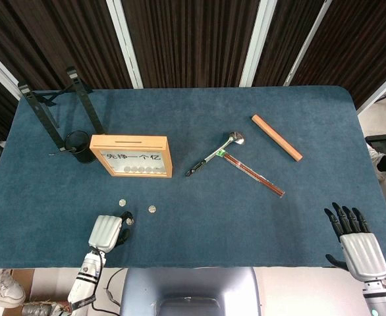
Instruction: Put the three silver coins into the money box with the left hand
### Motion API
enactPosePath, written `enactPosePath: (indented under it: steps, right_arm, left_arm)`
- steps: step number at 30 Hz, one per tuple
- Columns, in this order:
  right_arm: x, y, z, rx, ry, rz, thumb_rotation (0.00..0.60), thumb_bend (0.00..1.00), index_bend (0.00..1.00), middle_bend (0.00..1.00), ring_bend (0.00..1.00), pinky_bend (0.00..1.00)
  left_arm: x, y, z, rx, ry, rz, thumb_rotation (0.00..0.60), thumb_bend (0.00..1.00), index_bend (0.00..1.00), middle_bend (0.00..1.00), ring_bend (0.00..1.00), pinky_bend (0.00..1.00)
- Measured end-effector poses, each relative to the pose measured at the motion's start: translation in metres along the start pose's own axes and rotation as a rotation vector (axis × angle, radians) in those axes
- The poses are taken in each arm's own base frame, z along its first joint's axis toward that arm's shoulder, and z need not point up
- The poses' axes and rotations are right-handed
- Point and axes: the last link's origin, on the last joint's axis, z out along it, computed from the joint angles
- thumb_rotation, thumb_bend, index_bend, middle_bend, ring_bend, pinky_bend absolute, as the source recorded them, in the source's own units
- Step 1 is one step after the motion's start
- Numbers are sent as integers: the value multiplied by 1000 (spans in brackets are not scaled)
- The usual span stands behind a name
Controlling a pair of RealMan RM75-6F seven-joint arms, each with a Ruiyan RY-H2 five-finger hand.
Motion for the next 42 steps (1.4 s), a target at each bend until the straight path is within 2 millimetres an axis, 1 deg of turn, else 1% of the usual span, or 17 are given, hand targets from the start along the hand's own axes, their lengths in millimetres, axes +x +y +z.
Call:
enactPosePath:
  steps: [11, 15, 19, 23, 42]
  right_arm:
    - [2, 2, -2, -2, 4, 6, 600, 152, 0, 0, 0, 0]
    - [2, 2, -2, -2, 4, 6, 600, 152, 0, 0, 0, 0]
    - [2, 2, -2, -2, 6, 7, 600, 151, 0, 0, 0, 0]
    - [2, 2, -2, -3, 6, 7, 600, 151, 0, 0, 0, 0]
    - [2, 1, -1, -3, 4, 10, 600, 151, 0, 0, 0, 0]
  left_arm:
    - [-3, 1, 2, 5, -9, 19, 600, 398, 419, 1000, 1000, 1000]
    - [-3, 0, 4, 10, -2, 23, 600, 398, 449, 1000, 1000, 1000]
    - [-3, 0, 7, 12, 6, 26, 600, 398, 503, 1000, 1000, 1000]
    - [-3, 1, 8, 15, 18, 23, 600, 398, 522, 1000, 1000, 1000]
    - [0, -2, 12, 16, 55, 14, 600, 401, 528, 1000, 1000, 1000]
